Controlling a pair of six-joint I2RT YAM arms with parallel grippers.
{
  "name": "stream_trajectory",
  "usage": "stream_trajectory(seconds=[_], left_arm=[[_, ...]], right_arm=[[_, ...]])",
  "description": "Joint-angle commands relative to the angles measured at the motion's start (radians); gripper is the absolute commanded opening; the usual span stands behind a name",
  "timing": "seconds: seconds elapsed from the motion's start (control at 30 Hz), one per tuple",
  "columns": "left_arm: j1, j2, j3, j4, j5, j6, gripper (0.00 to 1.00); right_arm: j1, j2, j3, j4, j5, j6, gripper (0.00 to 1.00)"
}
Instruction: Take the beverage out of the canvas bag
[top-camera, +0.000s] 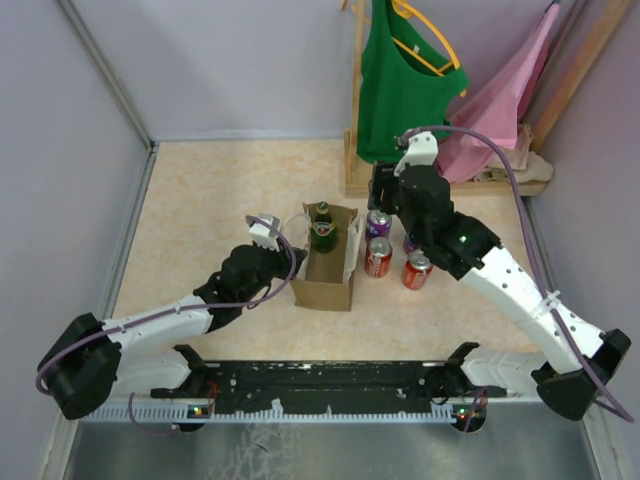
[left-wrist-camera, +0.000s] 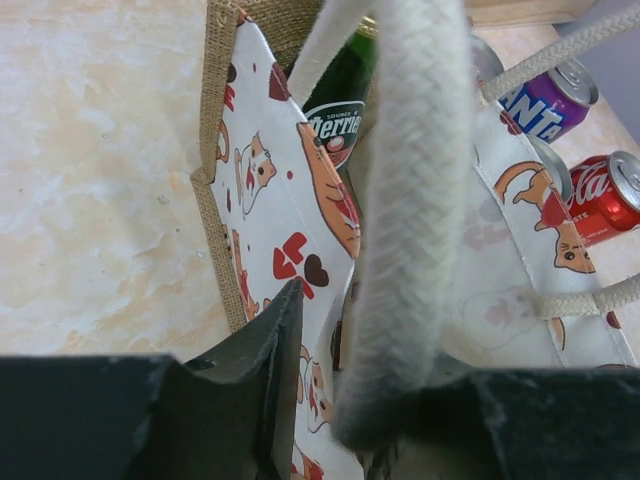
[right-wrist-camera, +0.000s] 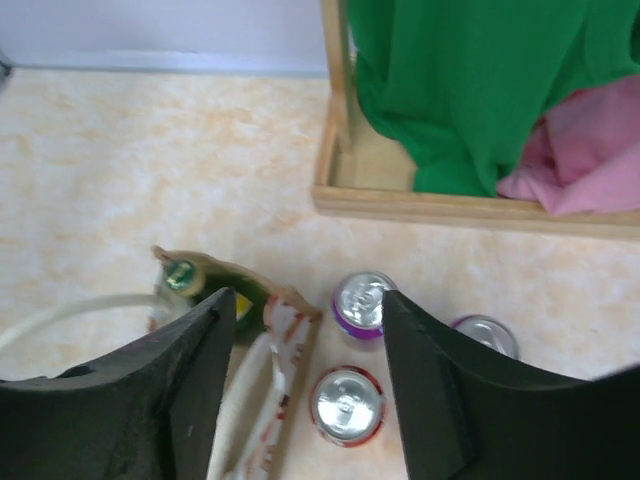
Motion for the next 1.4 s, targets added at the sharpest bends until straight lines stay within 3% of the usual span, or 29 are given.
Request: stream_trajectory(seconds=[0.0, 0.2, 0.3, 0.47, 0.8, 0.9, 1.03, 1.1, 1.17, 1.2, 1.37], left_arm=[[-0.004, -0.005, 0.016, -0.041, -0.028, 0.016, 0.40], [-0.004, -0.094, -0.024, -0.049, -0.052, 0.020, 0.75], [-0.005, -0.133, -0.035, -0.051, -0.057, 0.025, 0.84], [-0.006, -0.138, -0.040, -0.017, -0.038, 0.033, 0.88], [-0.006, -0.025, 0.002, 0.038, -0.007, 0.051, 0.85], [-0.005, -0.006, 0.006, 0.061, -0.017, 0.067, 0.80], [-0.006, 0.012, 0.014, 0.084, -0.031, 0.083, 0.64], [-0.005, 0.019, 0.015, 0.087, -0.042, 0.087, 0.42], [-0.006, 0.019, 0.015, 0.088, -0.055, 0.088, 0.08], [-0.006, 0.018, 0.014, 0.088, -0.062, 0.087, 0.01], [-0.006, 0.015, 0.016, 0.092, -0.086, 0.100, 0.00]], right_arm=[[0.008, 0.063, 0.073, 0.085, -0.111, -0.065, 0.53], [0.070, 0.158, 0.119, 0.119, -0.150, -0.112, 0.49], [0.092, 0.204, 0.138, 0.121, -0.172, -0.126, 0.49], [0.099, 0.274, 0.142, 0.123, -0.210, -0.114, 0.46], [0.100, 0.353, 0.127, 0.147, -0.217, -0.099, 0.49], [0.100, 0.373, 0.124, 0.156, -0.209, -0.097, 0.49], [0.100, 0.396, 0.115, 0.174, -0.201, -0.097, 0.49], [0.100, 0.410, 0.112, 0.179, -0.200, -0.097, 0.49], [0.100, 0.423, 0.112, 0.183, -0.200, -0.094, 0.49], [0.100, 0.428, 0.110, 0.186, -0.201, -0.095, 0.49], [0.100, 0.457, 0.104, 0.203, -0.201, -0.098, 0.51]])
